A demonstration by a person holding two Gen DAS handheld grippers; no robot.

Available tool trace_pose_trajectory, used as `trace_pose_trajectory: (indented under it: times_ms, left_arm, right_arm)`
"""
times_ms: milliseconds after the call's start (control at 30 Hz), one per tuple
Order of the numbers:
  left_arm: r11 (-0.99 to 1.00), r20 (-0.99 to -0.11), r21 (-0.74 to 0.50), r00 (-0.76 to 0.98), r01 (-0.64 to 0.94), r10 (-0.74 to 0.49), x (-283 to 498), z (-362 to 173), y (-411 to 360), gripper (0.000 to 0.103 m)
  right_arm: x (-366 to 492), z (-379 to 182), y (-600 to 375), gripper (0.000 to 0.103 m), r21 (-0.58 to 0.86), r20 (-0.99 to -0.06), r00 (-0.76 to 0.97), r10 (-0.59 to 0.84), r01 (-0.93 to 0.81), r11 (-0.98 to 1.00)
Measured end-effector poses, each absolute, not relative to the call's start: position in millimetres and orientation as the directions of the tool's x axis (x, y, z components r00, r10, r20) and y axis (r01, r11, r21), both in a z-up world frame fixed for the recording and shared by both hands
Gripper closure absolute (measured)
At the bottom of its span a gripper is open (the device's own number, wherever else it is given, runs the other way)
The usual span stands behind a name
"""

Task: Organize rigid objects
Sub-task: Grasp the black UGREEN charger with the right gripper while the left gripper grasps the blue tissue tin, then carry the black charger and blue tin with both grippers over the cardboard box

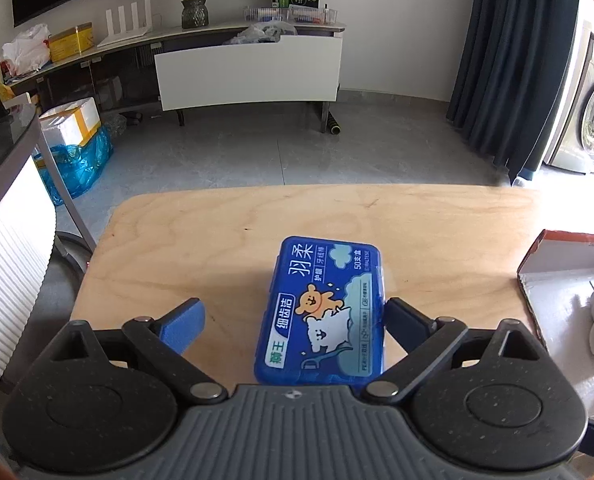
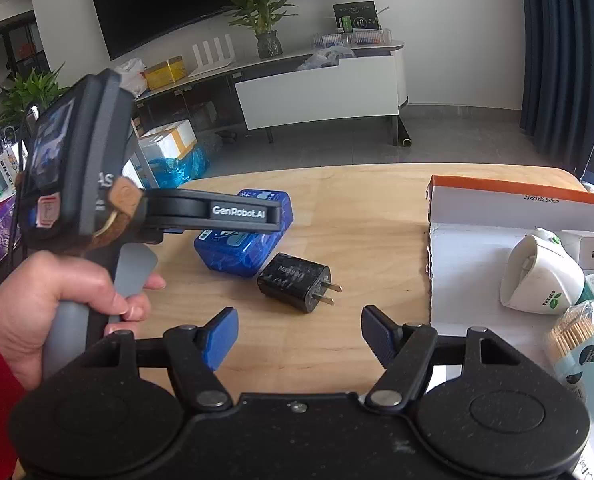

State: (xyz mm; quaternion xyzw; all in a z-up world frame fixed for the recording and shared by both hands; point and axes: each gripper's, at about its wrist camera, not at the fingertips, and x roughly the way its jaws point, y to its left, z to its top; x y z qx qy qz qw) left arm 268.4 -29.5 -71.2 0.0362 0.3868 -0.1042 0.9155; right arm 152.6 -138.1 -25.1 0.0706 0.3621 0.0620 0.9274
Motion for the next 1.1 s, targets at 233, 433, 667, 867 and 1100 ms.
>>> trace_pose_trajectory:
  times_ms: [233,433,667,867,1100]
  left_arm:
    - [0.983,-0.689,-0.023,0.710,0.180,-0.146,267,-72,-9,0.041]
    - [0.994,-0.669,-0.011,0.738,0.109,-0.088,247,-58,13,0.041]
    - [0.998,-0.676,-0.032,0.734,0.061,-0.066,225,-45,33,0.041]
    - [0.997,-0.679,-0.044,0.730,0.067,-0.080,216,-40,36,0.041]
    - [0.995,-0.666,-0.065,0.738,0.079,-0.102,187,-25,30,0.041]
  right_arm:
    - [168,-35,-132,0.021,0.174,-0.680,0.722,0.131,-0.015,0.985]
    - [191,-45,-120,0.020,0.175,-0.694,0.717,0.070,0.074,0.982]
    - [212,-61,-94,0.019,0.110,-0.677,0.735,-0.031,0.142,0.984]
    - [207,-57,-95,0.027,0.082,-0.663,0.748,-0.030,0.112,0.990]
    - [178,-22,-101,0.027,0.094,-0.627,0.779,0.027,0.041,0.995]
